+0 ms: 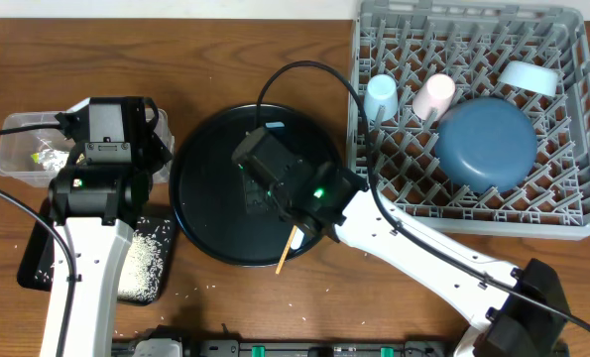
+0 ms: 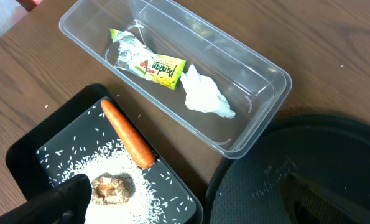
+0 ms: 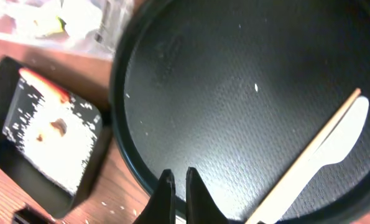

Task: Sort waste into correct bins and load items into the dishwasher rack
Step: 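Grasp the wooden chopstick on the black tray with the right gripper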

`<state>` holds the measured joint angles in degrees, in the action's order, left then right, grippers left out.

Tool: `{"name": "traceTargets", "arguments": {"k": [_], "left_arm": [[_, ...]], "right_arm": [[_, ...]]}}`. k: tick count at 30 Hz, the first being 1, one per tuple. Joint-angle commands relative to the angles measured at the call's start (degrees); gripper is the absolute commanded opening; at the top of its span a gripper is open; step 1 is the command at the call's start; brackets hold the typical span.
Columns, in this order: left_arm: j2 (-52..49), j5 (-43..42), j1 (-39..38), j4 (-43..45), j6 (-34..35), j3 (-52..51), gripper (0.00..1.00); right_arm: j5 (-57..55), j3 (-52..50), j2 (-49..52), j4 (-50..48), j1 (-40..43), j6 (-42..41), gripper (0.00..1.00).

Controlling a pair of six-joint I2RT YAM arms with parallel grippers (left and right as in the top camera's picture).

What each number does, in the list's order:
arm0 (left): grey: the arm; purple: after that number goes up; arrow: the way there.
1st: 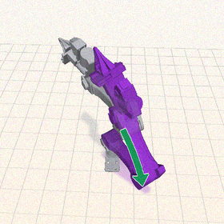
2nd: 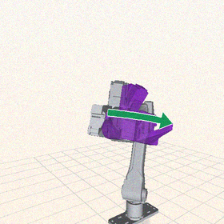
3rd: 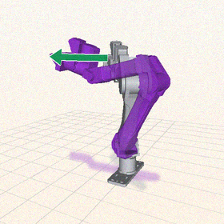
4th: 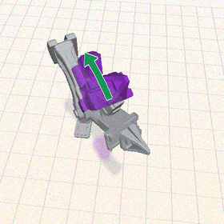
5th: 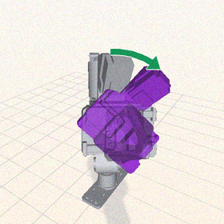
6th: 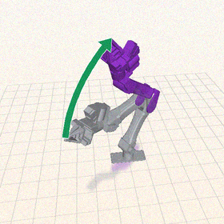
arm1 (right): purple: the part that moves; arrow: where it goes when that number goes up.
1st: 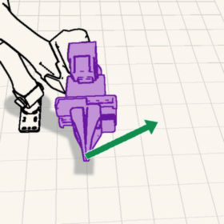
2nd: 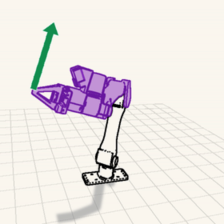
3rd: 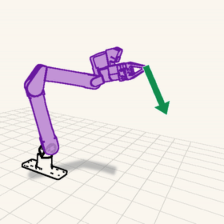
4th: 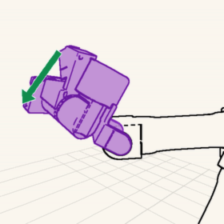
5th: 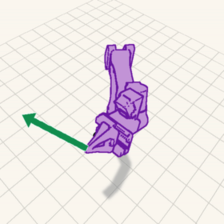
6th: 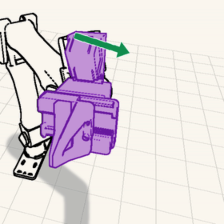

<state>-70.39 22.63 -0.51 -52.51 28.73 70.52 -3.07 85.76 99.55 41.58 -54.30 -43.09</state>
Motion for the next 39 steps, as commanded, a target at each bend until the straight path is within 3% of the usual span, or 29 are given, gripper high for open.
{"name": "traceTargets", "arguments": {"k": [1,10,15,19,39], "left_arm": [[0.0,0.3,0.2,-0.2,0.9,0.0,0.98],[0.0,0.3,0.2,-0.2,0.9,0.0,0.98],[0.0,0.3,0.2,-0.2,0.9,0.0,0.98],[0.0,0.3,0.2,-0.2,0.9,0.0,0.98],[0.0,0.3,0.2,-0.2,0.9,0.0,0.98]], "right_arm": [[-0.2,0.3,3.4,1.6,-1.0,-1.7,0.01],[-5.0,0.2,10.3,14.4,1.1,-13.4,0.03],[-3.3,-0.5,12.2,14.4,2.4,-18.8,0.18],[-3.3,-0.5,14.1,14.4,2.5,-21.7,0.23],[-0.7,-0.9,17.8,12.9,2.7,-30.0,0.27]]}}
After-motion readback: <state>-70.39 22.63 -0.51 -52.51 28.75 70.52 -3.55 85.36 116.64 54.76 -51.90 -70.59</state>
